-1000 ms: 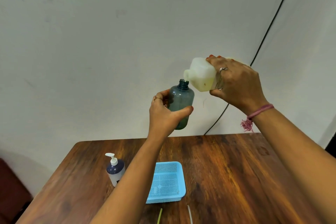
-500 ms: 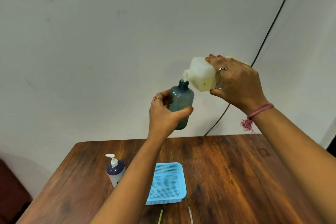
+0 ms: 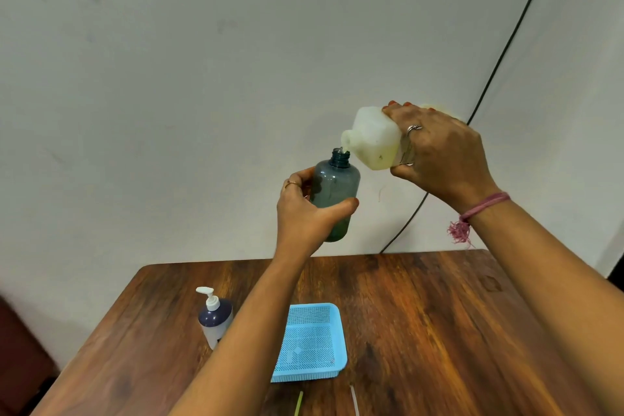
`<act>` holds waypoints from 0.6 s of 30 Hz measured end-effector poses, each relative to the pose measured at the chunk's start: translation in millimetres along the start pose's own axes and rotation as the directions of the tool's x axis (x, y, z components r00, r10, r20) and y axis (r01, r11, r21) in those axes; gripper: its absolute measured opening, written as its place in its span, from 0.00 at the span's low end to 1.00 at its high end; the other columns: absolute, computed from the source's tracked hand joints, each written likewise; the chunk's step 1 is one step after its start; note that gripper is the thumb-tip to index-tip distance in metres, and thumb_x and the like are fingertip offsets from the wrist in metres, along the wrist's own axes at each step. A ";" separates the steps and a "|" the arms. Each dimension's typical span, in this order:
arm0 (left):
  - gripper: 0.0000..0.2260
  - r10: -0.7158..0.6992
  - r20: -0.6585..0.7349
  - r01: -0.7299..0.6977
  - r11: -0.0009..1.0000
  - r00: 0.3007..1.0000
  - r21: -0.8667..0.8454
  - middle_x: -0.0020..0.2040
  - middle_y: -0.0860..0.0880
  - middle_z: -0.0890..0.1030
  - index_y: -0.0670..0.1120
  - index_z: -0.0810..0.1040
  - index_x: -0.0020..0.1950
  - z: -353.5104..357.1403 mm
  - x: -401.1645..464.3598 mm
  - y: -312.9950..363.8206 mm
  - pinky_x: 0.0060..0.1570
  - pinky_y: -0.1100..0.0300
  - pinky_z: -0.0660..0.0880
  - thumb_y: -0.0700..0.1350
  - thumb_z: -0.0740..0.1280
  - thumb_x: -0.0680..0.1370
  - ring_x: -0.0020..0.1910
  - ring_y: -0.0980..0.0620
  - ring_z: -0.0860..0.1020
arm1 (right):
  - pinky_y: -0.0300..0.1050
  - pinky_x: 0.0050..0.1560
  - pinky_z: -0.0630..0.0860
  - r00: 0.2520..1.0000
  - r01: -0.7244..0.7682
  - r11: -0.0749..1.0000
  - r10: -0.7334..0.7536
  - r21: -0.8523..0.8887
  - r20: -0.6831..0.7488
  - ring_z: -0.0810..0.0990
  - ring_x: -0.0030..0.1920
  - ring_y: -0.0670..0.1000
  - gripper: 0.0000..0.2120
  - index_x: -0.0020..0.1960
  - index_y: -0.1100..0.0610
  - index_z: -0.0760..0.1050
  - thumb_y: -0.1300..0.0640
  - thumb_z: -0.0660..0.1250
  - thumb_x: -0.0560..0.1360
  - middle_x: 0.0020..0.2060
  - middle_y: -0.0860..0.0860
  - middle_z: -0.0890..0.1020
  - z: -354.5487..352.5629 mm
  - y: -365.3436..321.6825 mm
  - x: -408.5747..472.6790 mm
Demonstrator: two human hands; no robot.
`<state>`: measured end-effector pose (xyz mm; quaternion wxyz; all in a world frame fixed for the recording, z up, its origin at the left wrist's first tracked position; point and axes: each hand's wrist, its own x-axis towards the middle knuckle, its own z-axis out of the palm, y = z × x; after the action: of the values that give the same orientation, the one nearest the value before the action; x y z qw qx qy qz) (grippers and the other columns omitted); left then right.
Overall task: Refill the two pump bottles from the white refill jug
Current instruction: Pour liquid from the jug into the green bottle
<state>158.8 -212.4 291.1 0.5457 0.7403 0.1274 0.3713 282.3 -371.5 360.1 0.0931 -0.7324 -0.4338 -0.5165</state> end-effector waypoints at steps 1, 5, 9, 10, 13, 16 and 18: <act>0.32 -0.001 0.000 0.001 1.000 1.000 -0.001 0.56 0.56 0.73 0.55 0.67 0.60 0.1 0.2 -0.3 0.34 0.77 0.71 0.46 0.80 0.63 0.49 0.64 0.73 | 0.54 0.55 0.77 1.000 0.002 1.000 -0.002 -0.001 0.001 0.81 0.55 0.59 0.36 0.66 0.61 0.73 0.55 0.80 0.60 0.58 0.58 0.81 0.1 0.2 0.0; 0.32 -0.002 -0.003 0.002 1.000 1.000 -0.005 0.56 0.57 0.72 0.55 0.66 0.60 1.1 -0.1 -0.5 0.34 0.77 0.71 0.46 0.80 0.63 0.49 0.64 0.73 | 0.55 0.53 0.78 1.000 0.001 1.000 -0.001 0.002 -0.007 0.81 0.54 0.60 0.36 0.65 0.61 0.74 0.55 0.80 0.60 0.58 0.58 0.81 -1.1 1.5 -0.4; 0.31 0.001 -0.003 -0.001 1.000 1.000 -0.010 0.55 0.57 0.73 0.55 0.67 0.60 2.1 0.0 -0.2 0.35 0.78 0.71 0.45 0.80 0.63 0.49 0.65 0.73 | 0.55 0.55 0.77 1.000 -0.001 1.000 0.001 0.004 0.003 0.81 0.55 0.60 0.37 0.66 0.61 0.73 0.55 0.80 0.60 0.58 0.59 0.81 0.3 2.3 -1.4; 0.31 0.002 -0.001 -0.002 1.000 1.000 -0.007 0.55 0.57 0.73 0.55 0.67 0.60 2.5 0.0 -0.4 0.35 0.78 0.71 0.45 0.80 0.63 0.49 0.64 0.73 | 0.55 0.55 0.77 1.000 -0.003 1.000 0.003 0.006 0.005 0.81 0.55 0.60 0.37 0.66 0.61 0.73 0.55 0.80 0.60 0.58 0.59 0.81 0.8 2.7 -1.8; 0.32 0.003 -0.001 -0.003 1.000 1.000 -0.003 0.56 0.56 0.73 0.55 0.67 0.60 3.2 0.1 -1.3 0.35 0.75 0.72 0.46 0.80 0.63 0.49 0.63 0.74 | 0.55 0.55 0.77 1.000 0.000 1.000 0.000 0.009 0.005 0.81 0.55 0.60 0.37 0.66 0.61 0.73 0.55 0.80 0.60 0.58 0.59 0.81 1.2 2.9 -2.6; 0.32 0.004 -0.002 -0.004 1.000 1.000 -0.008 0.57 0.56 0.73 0.55 0.67 0.60 3.7 0.3 -2.2 0.37 0.75 0.71 0.46 0.80 0.63 0.50 0.63 0.74 | 0.54 0.55 0.77 1.000 0.004 1.000 -0.004 0.007 -0.003 0.81 0.55 0.60 0.37 0.66 0.62 0.73 0.55 0.80 0.60 0.58 0.59 0.81 1.4 3.3 -2.6; 0.32 0.005 0.001 -0.005 1.000 1.000 -0.010 0.56 0.56 0.73 0.55 0.67 0.60 4.4 0.3 -2.2 0.36 0.76 0.71 0.46 0.80 0.63 0.50 0.63 0.74 | 0.55 0.55 0.77 1.000 0.005 1.000 -0.005 0.009 -0.002 0.81 0.55 0.60 0.37 0.66 0.62 0.73 0.55 0.81 0.60 0.58 0.59 0.81 2.1 3.9 -2.7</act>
<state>162.5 -214.6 288.7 0.5486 0.7382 0.1234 0.3727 286.4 -374.1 358.1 0.0954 -0.7303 -0.4379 -0.5156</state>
